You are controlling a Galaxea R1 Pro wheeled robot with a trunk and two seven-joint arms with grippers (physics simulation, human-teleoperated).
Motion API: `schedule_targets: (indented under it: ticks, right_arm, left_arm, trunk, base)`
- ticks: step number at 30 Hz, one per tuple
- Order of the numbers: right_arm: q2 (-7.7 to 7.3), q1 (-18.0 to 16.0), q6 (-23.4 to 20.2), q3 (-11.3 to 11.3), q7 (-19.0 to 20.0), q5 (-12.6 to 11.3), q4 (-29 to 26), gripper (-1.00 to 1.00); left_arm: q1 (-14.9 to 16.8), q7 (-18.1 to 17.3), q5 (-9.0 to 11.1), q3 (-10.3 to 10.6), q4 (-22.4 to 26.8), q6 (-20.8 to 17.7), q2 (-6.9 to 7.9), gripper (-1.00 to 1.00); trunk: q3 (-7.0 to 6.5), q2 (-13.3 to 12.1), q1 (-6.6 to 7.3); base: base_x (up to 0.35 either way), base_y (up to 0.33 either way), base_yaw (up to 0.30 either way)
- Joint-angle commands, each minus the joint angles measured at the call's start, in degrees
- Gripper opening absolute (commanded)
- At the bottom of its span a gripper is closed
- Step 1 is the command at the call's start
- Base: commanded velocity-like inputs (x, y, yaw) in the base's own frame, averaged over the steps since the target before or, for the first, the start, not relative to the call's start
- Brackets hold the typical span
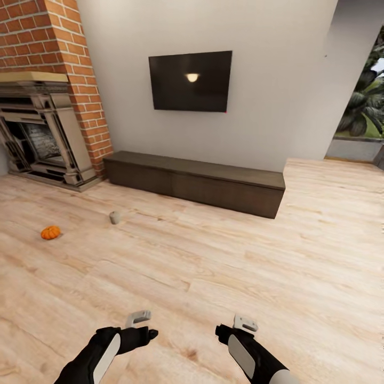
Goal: Place each of the two pumpkins and all three candles from the living room inside a cabinet in the living room (use any cabinet), then make sure every cabinet is closed, and position the cauldron so it is next to a table in the living room.
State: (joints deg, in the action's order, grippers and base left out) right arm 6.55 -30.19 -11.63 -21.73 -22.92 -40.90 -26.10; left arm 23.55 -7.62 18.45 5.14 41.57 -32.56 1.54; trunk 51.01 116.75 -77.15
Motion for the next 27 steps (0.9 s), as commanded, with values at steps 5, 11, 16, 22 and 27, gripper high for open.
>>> schedule_targets:
  ticks: [5,11,16,22,27]
  right_arm:
    - [-0.04,0.0,1.0,-0.4,-0.5,-0.3,-0.1,1.0]
    - [-0.04,0.0,1.5,-0.4,-0.5,-0.3,-0.1,1.0]
    - [-0.04,0.0,1.5,-0.5,-0.5,-0.3,-0.1,1.0]
    - [-0.04,0.0,1.5,-0.5,-0.4,-0.3,0.0,1.0]
    - [-0.04,0.0,1.5,-0.5,-0.5,-0.3,0.9,1.0]
  left_arm:
    - [0.0,0.0,0.1,0.1,0.1,-0.2,0.06,1.0]
    - [0.0,0.0,0.1,0.1,0.1,-0.1,0.05,1.0]
    - [0.0,0.0,0.1,0.1,0.1,-0.1,0.04,1.0]
    - [0.1,0.0,0.1,0.1,0.1,-0.2,0.11,1.0]
    - [0.0,0.0,0.1,0.1,0.1,-0.1,0.08,1.0]
  trunk:
    - [0.16,0.0,-0.03]
    - [0.33,0.0,-0.03]
    - [0.7,0.0,-0.03]
    - [1.17,0.0,-0.03]
    - [1.46,0.0,-0.03]
  base:
    - [0.342,0.0,-0.067]
    - [0.342,0.0,-0.061]
    - [0.342,0.06,-0.145]
    - [0.335,0.144,-0.167]
    - [0.307,0.196,-0.166]
